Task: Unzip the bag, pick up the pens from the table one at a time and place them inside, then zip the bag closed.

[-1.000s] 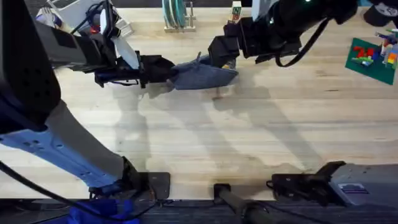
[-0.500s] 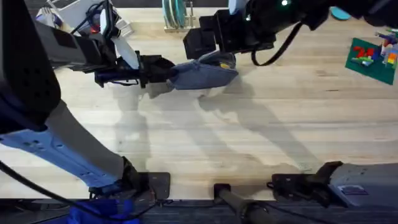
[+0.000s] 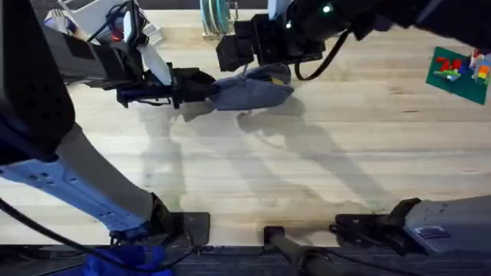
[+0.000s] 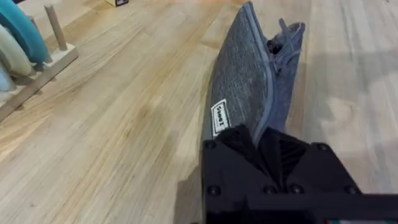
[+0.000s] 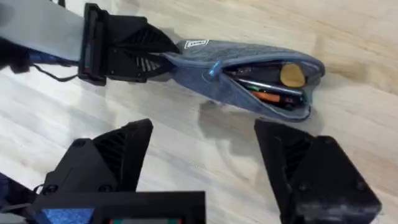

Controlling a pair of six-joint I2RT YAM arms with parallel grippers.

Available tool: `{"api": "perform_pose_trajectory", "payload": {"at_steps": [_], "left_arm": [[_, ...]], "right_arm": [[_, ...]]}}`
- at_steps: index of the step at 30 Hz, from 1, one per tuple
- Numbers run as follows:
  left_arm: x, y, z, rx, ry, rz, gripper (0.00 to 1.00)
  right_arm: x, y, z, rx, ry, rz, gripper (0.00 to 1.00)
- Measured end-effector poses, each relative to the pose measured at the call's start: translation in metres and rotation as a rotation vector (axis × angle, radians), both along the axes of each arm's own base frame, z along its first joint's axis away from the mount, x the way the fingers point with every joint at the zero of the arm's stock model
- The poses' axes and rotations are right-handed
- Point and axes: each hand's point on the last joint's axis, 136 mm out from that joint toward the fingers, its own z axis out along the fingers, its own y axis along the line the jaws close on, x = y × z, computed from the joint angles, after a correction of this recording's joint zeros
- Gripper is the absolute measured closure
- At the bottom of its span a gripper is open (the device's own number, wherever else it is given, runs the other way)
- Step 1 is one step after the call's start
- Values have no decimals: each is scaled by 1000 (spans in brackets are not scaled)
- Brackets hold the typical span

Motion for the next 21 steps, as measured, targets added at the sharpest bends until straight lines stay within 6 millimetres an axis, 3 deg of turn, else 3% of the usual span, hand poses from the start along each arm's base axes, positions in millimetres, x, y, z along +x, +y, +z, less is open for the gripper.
{"api": "perform_pose_trajectory", "payload": {"at_steps": [6, 13, 21], "left_arm": [[0, 0, 0, 0, 0, 0, 959], [0, 0, 0, 0, 0, 0, 959], [0, 0, 0, 0, 0, 0, 959]], "right_arm": [[3, 4, -14, -19, 25, -2, 6], [12, 12, -15, 2, 4, -3, 7], [18, 16, -41, -36, 47, -16, 18]]}}
